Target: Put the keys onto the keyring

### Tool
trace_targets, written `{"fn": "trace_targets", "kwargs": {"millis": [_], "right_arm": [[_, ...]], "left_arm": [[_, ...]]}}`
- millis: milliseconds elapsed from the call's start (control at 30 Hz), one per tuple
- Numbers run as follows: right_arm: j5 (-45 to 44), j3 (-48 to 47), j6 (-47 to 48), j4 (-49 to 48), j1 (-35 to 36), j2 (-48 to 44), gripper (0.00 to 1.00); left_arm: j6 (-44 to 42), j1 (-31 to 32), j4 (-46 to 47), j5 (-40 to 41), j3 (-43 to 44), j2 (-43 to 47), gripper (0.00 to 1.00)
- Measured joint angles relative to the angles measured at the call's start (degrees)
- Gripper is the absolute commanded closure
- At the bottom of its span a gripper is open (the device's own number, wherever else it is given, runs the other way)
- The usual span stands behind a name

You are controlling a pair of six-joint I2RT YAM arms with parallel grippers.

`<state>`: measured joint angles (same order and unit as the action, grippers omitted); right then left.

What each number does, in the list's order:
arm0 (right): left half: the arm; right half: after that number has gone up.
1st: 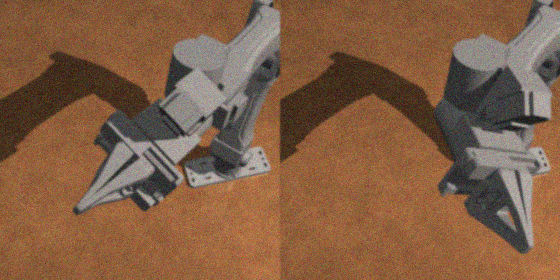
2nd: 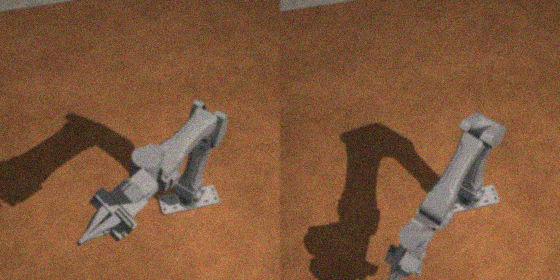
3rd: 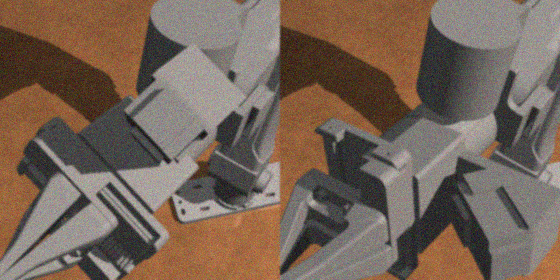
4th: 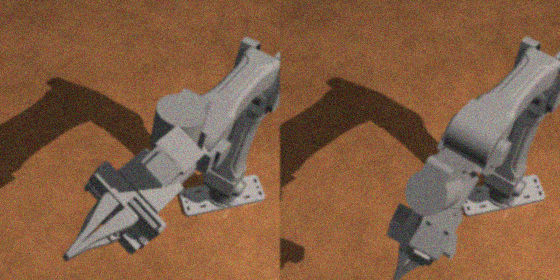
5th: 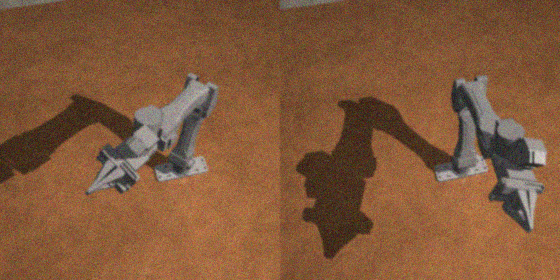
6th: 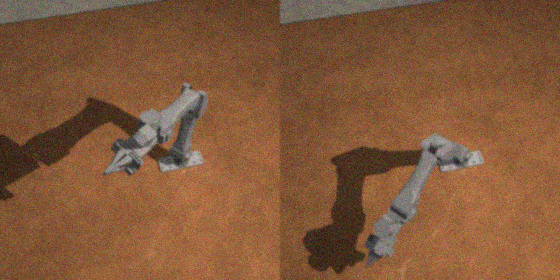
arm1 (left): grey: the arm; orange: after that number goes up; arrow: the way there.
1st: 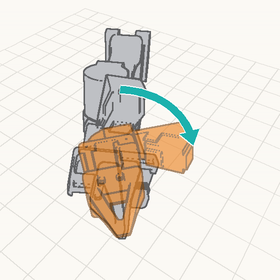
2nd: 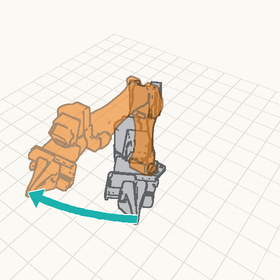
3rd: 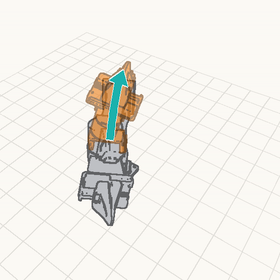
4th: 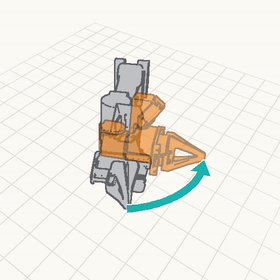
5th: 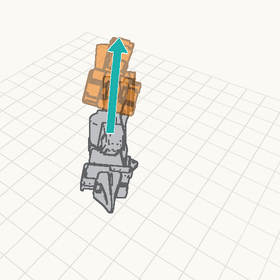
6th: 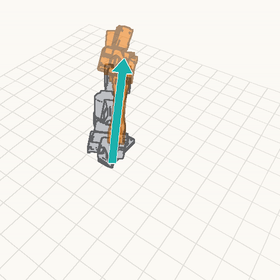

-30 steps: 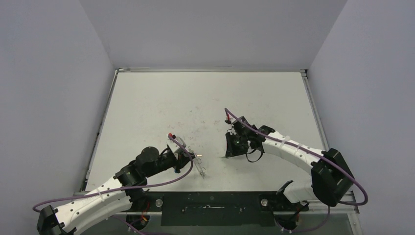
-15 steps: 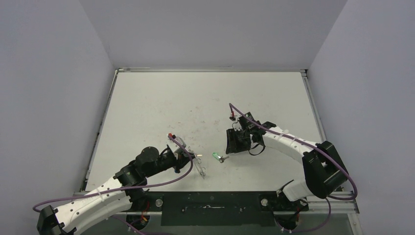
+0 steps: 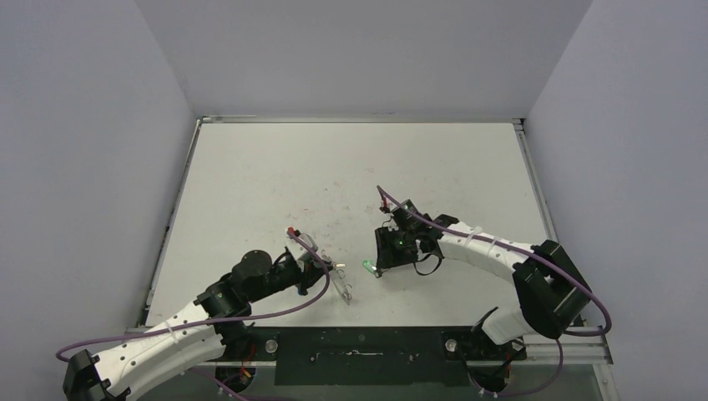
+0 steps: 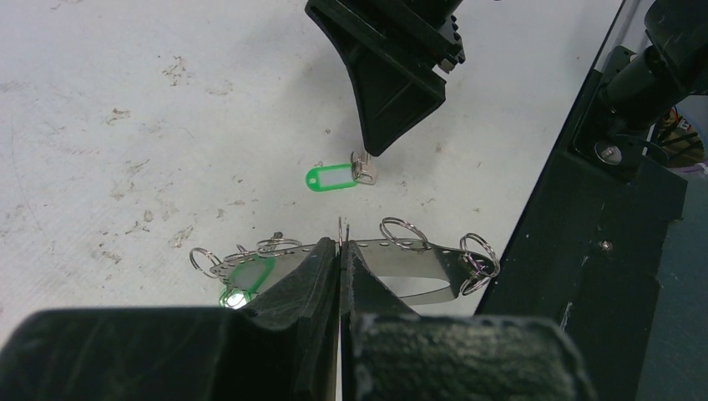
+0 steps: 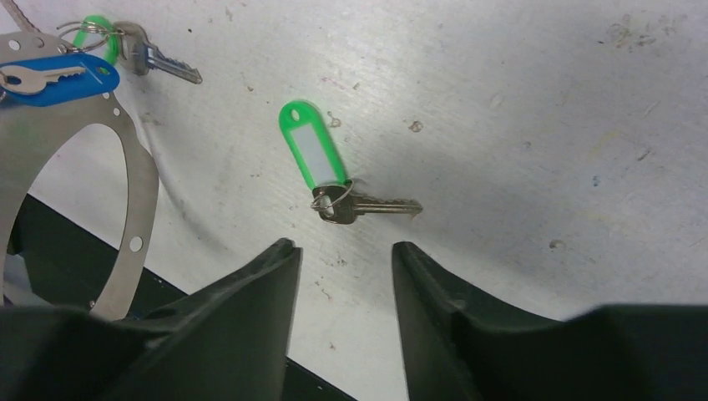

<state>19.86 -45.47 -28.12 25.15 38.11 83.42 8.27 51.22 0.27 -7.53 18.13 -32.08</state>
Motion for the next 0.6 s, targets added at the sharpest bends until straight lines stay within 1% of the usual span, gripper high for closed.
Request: {"fn": "trace_targets", "kwargs": {"millis": [67,167,233,300,400,600], "right_arm": [[-3.3,-1.4,-0.8,1.1,2.5,0.3,0.64],[-6.4,-2.4,-1.7,1.6,4.3,1.1,0.66],[-7.9,-2.6,-2.6,1.7,4.5,1.7,0.65],[-8.8,-2.6,-3.1,1.9,4.8,2.1,0.58],[-9.4,-2.6,-4.2,1.6,5.0,3.1,0.54],[-9.6,-2.6,-5.5,1.0,6.1,4.7,0.55]], "left_arm": [[0.0,0.0,0.0,0.0,0.0,0.0,1.00],[0.0,0.0,0.0,0.0,0.0,-0.1,1.00],[0.0,0.0,0.0,0.0,0.0,-0.3,1.00],[0.0,0.0,0.0,0.0,0.0,-0.3,1.00],[0.0,0.0,0.0,0.0,0.0,-0.3,1.00],[0.0,0.0,0.0,0.0,0.0,-0.4,1.00]]}}
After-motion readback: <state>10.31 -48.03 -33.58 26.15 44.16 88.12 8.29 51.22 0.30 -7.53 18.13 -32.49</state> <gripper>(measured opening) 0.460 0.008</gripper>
